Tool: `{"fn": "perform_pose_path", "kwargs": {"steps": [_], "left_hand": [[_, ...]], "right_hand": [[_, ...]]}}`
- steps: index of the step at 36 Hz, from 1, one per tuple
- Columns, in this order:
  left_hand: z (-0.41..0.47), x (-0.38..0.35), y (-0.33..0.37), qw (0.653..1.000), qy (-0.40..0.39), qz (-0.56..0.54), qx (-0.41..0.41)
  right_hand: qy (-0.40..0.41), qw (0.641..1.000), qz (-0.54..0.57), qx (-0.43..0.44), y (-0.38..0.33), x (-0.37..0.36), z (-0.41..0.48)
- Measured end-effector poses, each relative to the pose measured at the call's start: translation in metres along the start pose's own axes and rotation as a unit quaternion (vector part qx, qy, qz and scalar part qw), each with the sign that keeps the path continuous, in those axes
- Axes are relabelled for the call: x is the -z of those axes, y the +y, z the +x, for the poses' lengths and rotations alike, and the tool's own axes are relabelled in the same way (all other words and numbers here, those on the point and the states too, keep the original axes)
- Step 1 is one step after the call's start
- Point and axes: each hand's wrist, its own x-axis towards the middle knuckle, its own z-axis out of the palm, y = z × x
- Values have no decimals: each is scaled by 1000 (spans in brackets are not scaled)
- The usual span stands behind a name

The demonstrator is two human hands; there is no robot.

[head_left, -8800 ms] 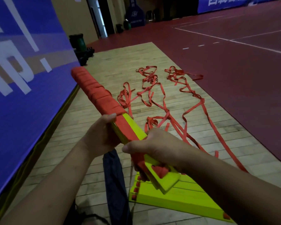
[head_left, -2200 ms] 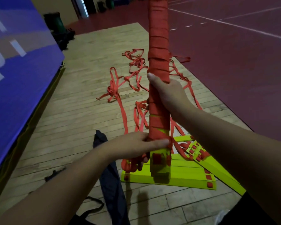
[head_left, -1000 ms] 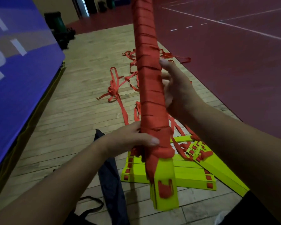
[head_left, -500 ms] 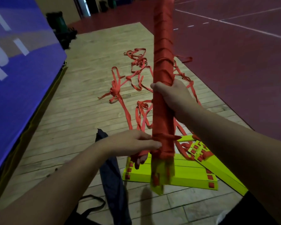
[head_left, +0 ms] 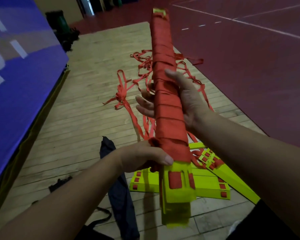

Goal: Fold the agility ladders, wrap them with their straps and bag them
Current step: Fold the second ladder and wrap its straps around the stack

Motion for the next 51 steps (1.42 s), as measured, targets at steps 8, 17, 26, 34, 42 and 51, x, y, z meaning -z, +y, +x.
{"fn": "perform_pose_path", "kwargs": {"steps": [8,17,26,34,42,51], "left_hand": [[-10,16,12,967,-30,208,145],[8,6,-10,913,142,359,130],[1,8,-4,993,37,106,45],[-4,-2,-2,998,-53,-20,9],[-14,18,3,953,-73,271,114],[3,3,-7,904,120,397,103]], "right_hand": [[133,976,-170,12,-3,3,-2],[267,902,-292,173,-6,19,15],[153,962,-150,171,-18,9,2],[29,999,-6,27,3,-3,2],[173,949,-252,78,-6,10,3],[267,882,-337,192,-11,20,13]]}}
